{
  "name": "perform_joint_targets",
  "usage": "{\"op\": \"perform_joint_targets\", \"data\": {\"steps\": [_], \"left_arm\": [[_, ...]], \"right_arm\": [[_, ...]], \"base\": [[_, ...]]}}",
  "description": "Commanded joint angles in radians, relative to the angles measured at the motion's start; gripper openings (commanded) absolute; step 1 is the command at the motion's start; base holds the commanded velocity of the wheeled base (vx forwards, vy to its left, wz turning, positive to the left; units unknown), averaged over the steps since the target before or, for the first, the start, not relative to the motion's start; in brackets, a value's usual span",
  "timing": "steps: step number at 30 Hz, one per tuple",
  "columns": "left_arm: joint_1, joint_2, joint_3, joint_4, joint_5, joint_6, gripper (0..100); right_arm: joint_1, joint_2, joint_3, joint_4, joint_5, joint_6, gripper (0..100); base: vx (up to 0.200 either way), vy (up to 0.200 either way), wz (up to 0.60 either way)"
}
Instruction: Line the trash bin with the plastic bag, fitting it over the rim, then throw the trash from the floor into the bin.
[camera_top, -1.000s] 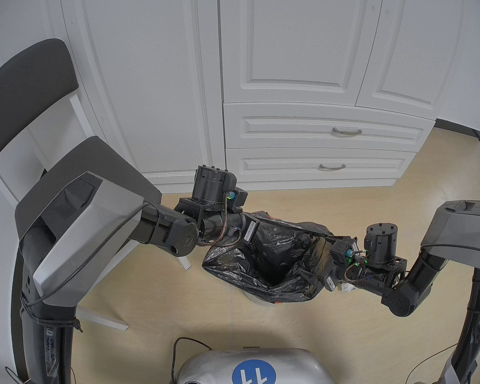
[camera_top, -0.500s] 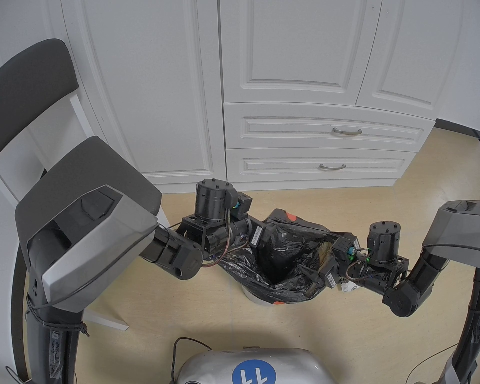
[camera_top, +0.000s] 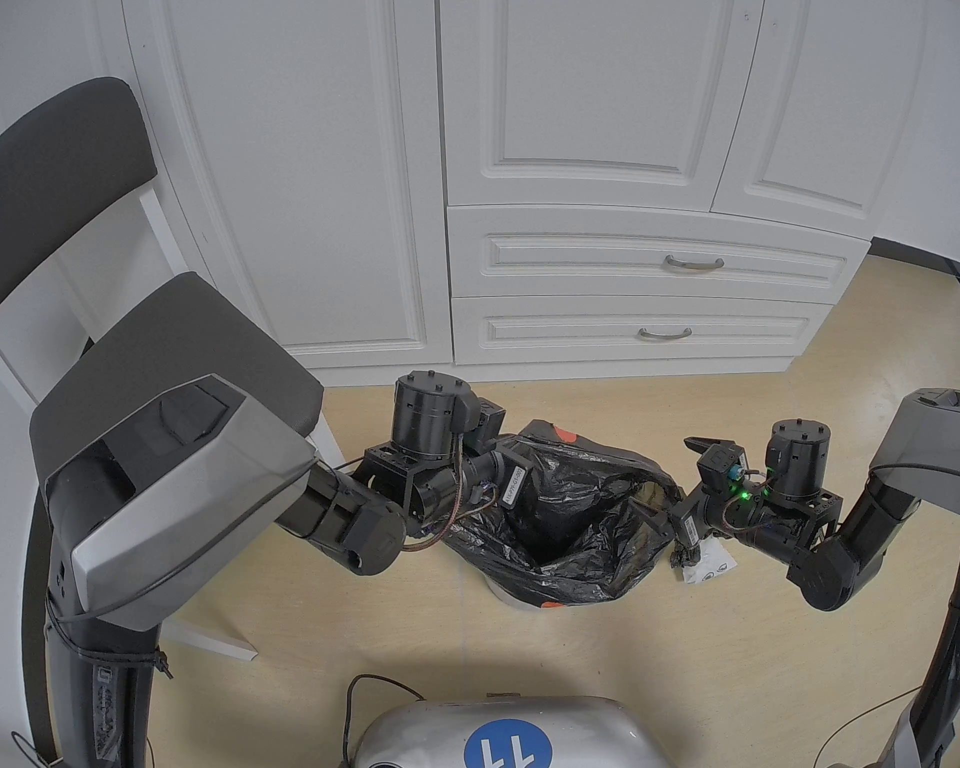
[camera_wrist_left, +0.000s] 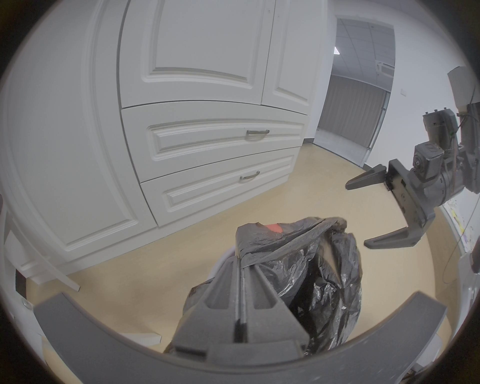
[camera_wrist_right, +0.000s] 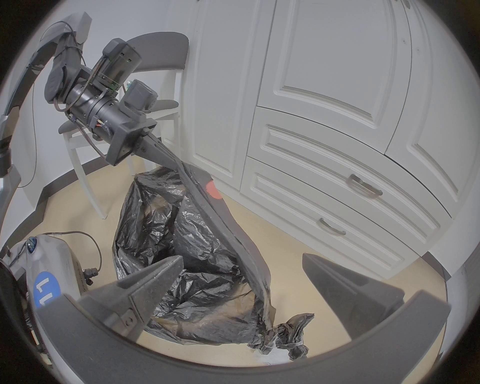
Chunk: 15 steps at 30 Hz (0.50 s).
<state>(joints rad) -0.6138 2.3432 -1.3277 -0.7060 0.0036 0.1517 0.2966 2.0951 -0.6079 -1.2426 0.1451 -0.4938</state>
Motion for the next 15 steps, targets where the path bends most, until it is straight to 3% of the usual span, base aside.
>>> {"op": "perform_joint_targets", "data": {"steps": [1, 15], "left_arm": [[-0.007, -0.010, 0.008, -0.010, -0.001, 0.000, 0], [-0.024, -0.111, 0.137, 0.003, -0.014, 0.008, 0]], "right_arm": [[-0.004, -0.001, 0.002, -0.002, -0.001, 0.000, 100], [0.001, 0.011, 0.013, -0.003, -0.001, -0.003, 100]], "base": [[0.000, 0.000, 0.00], [0.000, 0.000, 0.00]]}}
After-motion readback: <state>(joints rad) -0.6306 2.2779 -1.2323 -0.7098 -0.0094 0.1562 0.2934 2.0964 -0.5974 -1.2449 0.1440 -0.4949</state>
